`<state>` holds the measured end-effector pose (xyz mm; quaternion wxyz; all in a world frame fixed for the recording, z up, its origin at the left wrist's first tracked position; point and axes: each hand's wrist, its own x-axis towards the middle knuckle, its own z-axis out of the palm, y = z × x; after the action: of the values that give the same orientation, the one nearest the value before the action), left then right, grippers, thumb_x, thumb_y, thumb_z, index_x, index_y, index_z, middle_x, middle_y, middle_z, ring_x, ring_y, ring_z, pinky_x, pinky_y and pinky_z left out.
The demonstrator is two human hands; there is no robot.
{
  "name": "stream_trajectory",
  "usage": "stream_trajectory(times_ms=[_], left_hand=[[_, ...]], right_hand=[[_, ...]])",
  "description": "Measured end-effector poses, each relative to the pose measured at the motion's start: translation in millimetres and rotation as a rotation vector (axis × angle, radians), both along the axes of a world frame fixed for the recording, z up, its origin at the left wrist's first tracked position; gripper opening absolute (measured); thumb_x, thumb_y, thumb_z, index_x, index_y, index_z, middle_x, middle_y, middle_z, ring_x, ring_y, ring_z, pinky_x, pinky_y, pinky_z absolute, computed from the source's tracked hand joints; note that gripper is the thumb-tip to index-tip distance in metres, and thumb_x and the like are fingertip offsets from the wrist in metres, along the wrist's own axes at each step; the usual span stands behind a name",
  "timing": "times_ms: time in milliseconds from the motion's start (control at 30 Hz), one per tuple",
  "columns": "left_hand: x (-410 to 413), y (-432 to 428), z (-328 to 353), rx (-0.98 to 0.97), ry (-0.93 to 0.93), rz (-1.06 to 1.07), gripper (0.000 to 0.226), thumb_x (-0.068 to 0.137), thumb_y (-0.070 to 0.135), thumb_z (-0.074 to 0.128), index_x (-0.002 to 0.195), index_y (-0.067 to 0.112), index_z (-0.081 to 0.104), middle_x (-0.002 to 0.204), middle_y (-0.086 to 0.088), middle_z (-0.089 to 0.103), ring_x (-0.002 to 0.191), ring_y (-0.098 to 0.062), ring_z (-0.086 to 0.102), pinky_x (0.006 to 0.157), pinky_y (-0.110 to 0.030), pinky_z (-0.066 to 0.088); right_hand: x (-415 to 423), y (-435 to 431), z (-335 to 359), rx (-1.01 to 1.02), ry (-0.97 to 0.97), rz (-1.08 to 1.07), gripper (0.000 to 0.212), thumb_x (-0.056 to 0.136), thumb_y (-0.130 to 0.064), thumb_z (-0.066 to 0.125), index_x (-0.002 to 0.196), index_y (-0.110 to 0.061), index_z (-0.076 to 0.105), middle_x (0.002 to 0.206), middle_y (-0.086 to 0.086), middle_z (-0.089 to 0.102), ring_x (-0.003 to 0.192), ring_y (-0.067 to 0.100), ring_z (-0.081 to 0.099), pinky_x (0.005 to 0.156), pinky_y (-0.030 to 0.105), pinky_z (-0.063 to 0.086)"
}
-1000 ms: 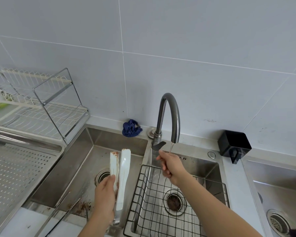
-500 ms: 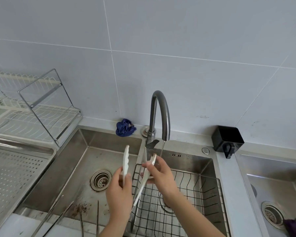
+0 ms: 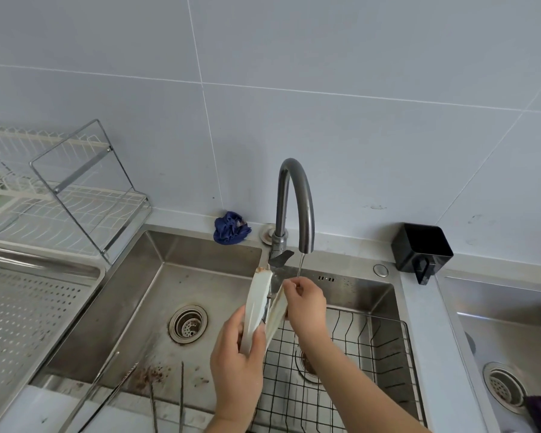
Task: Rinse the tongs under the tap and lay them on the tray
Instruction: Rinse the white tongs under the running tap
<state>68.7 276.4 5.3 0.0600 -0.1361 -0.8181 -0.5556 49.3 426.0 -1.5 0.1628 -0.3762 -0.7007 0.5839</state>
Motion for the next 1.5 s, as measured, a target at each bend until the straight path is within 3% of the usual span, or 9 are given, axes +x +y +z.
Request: stream_trajectory(times_ms=[167,333,467,633,767,933,1133,1367,1500], left_hand=[[-7,-1,4,-0.054,0.06,-0.064,0.04,0.086,0.007,0.074,0.124,0.016,0.066,0.085,0.005,0.062,0.073,-0.013,0.059,0.064,-0.011,0.046],[-2,3,4,0.017,0.032,-0.039,0.043,0.085,0.009,0.075,0.124,0.023,0.066,0.08,0.013,0.06,0.068,-0.013,0.06,0.056,-0.012,0.047],[-14,-4,3,-0.032,0.0,-0.006,0.039,0.083,0.011,0.076,0.118,0.025,0.068,0.077,0.009,0.063,0.067,-0.016,0.059,0.055,-0.018,0.047],[-24,0,-1,-0.027,-0.153,0.018,0.024,0.084,0.009,0.075,0.086,0.03,0.065,0.069,0.013,0.063,0.061,-0.007,0.058,0.049,-0.015,0.046],[-31,7,-4,-0.088,-0.345,-0.147,0.025,0.082,0.013,0.075,0.086,0.035,0.065,0.087,0.009,0.067,0.078,-0.006,0.064,0.061,-0.021,0.053],[-43,2,-6,0.052,-0.64,-0.236,0.024,0.084,0.002,0.068,0.081,0.024,0.077,0.104,-0.001,0.07,0.093,-0.017,0.066,0.078,-0.032,0.054],[-33,10,-1,0.144,-0.732,-0.285,0.027,0.087,0.002,0.063,0.086,0.025,0.078,0.091,-0.003,0.077,0.073,-0.023,0.067,0.06,-0.032,0.054],[-36,19,-1,0.245,-0.817,-0.258,0.015,0.077,0.014,0.07,0.086,0.017,0.081,0.088,-0.022,0.074,0.072,-0.027,0.066,0.061,-0.037,0.051],[-40,17,-7,0.346,-0.884,-0.234,0.024,0.088,-0.003,0.059,0.085,0.009,0.08,0.093,-0.018,0.077,0.082,-0.031,0.075,0.06,-0.036,0.056]], right_hand=[[4,1,3,-0.359,0.109,0.051,0.02,0.093,0.001,0.055,0.103,-0.007,0.07,0.082,0.007,0.078,0.072,0.02,0.076,0.059,0.03,0.06],[-6,5,2,-0.099,-0.003,-0.034,0.033,0.101,-0.03,0.06,0.085,-0.003,0.067,0.071,0.012,0.074,0.065,0.029,0.072,0.059,0.046,0.063],[-1,5,5,-0.409,0.09,0.155,0.017,0.099,-0.007,0.054,0.105,-0.002,0.069,0.082,0.006,0.08,0.075,0.023,0.078,0.061,0.034,0.062],[-5,11,6,-0.246,0.068,0.069,0.025,0.103,-0.026,0.057,0.094,-0.004,0.066,0.074,0.01,0.078,0.067,0.026,0.077,0.057,0.039,0.063],[-8,12,7,-0.408,0.073,0.054,0.03,0.105,-0.024,0.054,0.094,-0.002,0.07,0.068,0.001,0.072,0.059,0.016,0.072,0.058,0.038,0.062],[-10,22,9,-0.474,0.124,0.194,0.02,0.103,-0.006,0.052,0.109,-0.01,0.071,0.098,0.011,0.079,0.082,0.024,0.077,0.066,0.035,0.061],[-8,18,-3,-0.08,0.05,0.062,0.03,0.105,-0.025,0.055,0.08,-0.012,0.066,0.068,0.009,0.074,0.058,0.022,0.072,0.052,0.028,0.057],[-2,17,-15,-1.116,0.547,0.063,0.055,0.102,-0.059,0.043,0.093,-0.011,0.07,0.067,0.003,0.049,0.06,0.018,0.045,0.064,0.033,0.043],[-5,22,-11,-1.173,0.495,0.023,0.045,0.097,-0.053,0.053,0.083,-0.012,0.062,0.058,-0.003,0.028,0.051,0.012,0.022,0.048,0.026,0.024]])
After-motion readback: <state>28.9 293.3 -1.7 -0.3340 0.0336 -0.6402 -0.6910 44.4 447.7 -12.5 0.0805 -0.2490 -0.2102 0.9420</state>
